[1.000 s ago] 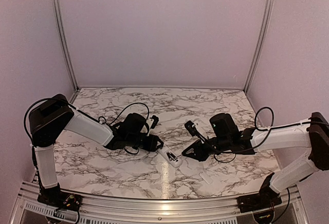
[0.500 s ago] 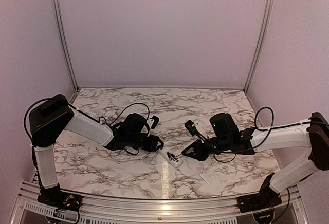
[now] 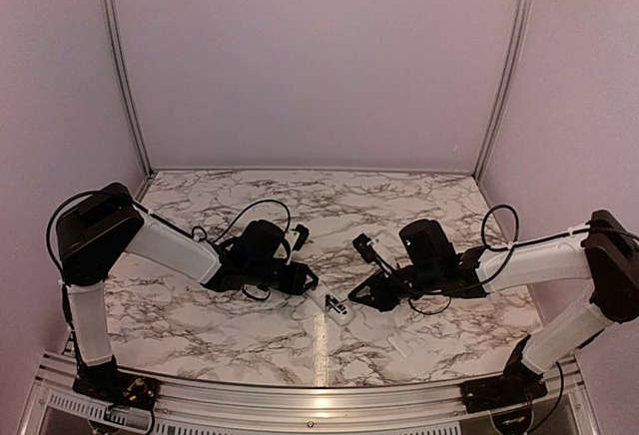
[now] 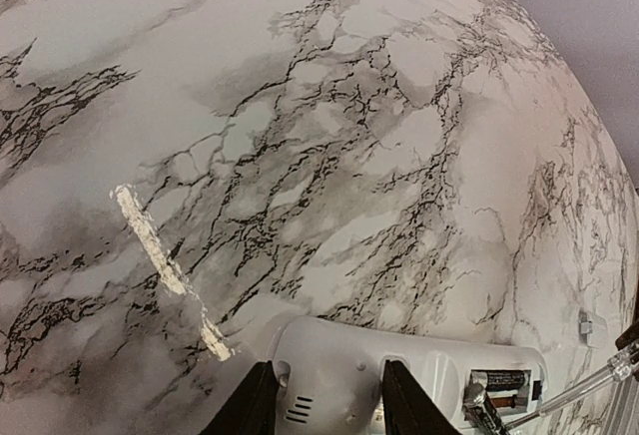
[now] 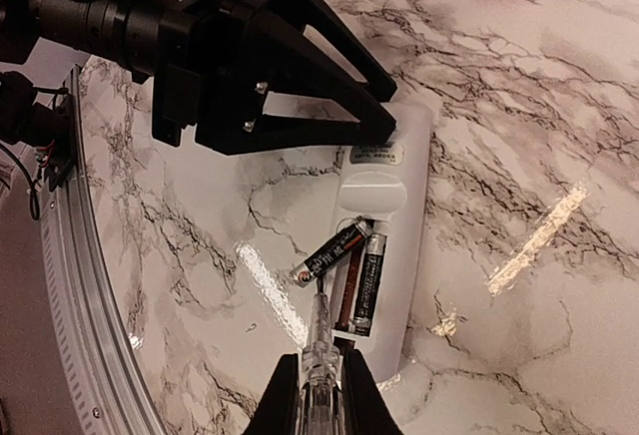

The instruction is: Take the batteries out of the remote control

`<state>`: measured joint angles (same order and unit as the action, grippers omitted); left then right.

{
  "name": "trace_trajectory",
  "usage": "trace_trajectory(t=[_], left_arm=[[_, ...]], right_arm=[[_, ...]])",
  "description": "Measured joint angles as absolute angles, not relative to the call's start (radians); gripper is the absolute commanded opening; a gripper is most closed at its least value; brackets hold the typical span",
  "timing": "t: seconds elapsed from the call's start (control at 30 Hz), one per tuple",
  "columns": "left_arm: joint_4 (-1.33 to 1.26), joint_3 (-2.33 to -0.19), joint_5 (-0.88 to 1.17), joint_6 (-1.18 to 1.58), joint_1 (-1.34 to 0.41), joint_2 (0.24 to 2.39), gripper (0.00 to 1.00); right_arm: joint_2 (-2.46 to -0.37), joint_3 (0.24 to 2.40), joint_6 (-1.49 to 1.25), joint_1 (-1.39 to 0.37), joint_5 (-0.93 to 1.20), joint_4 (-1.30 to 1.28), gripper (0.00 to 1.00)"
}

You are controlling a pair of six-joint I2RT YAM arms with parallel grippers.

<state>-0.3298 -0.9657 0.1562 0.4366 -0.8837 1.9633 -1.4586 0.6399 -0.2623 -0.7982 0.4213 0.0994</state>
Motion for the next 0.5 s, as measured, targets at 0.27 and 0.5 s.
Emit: trace_trajectory(t=[0.27, 0.5], left_arm=[[-0.330, -0.966, 0.156, 0.437, -0.884, 1.963, 0.38], [-0.330, -0.966, 0.157, 0.437, -0.884, 1.963, 0.38]], right_arm=[[-1.468, 0.651, -0.262, -0.798, 0.424, 0.104, 0.00], [-1.508, 0.697, -0.262, -0.798, 0.421, 0.105, 0.00]])
